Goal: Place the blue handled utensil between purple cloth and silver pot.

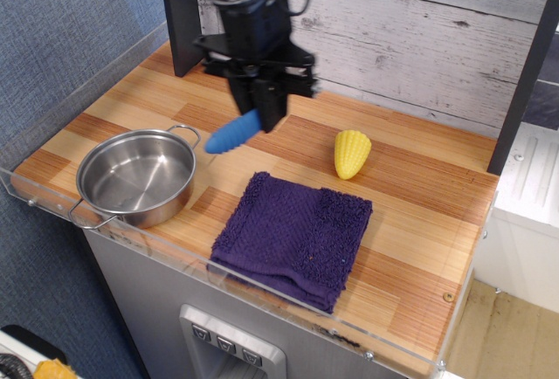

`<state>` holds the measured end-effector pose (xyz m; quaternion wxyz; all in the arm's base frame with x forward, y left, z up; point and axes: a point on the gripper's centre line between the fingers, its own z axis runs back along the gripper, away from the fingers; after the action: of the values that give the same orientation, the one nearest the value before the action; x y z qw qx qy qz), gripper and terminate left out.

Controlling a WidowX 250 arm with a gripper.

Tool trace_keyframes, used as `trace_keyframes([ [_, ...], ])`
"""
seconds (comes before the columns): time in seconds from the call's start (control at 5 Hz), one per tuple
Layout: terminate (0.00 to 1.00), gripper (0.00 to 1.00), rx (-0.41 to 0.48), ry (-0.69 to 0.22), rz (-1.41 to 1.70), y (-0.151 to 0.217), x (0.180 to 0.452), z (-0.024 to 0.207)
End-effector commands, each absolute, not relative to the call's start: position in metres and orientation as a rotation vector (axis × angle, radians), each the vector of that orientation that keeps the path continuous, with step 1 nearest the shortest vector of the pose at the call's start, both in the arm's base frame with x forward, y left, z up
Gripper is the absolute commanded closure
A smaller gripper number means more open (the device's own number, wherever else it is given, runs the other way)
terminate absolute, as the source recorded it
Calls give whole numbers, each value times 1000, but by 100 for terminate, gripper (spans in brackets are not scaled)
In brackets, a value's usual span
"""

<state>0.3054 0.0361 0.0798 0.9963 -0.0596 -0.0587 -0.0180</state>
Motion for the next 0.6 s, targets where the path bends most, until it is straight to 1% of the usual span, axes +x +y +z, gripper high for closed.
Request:
trace_keyframes([
  [0.0, 0, 100, -75, -137, 15, 80, 322, 66],
  [0.2, 0, 100, -56, -132, 49, 93, 331, 54],
  [0.4, 0, 100, -54, -133, 89, 97, 334, 41],
])
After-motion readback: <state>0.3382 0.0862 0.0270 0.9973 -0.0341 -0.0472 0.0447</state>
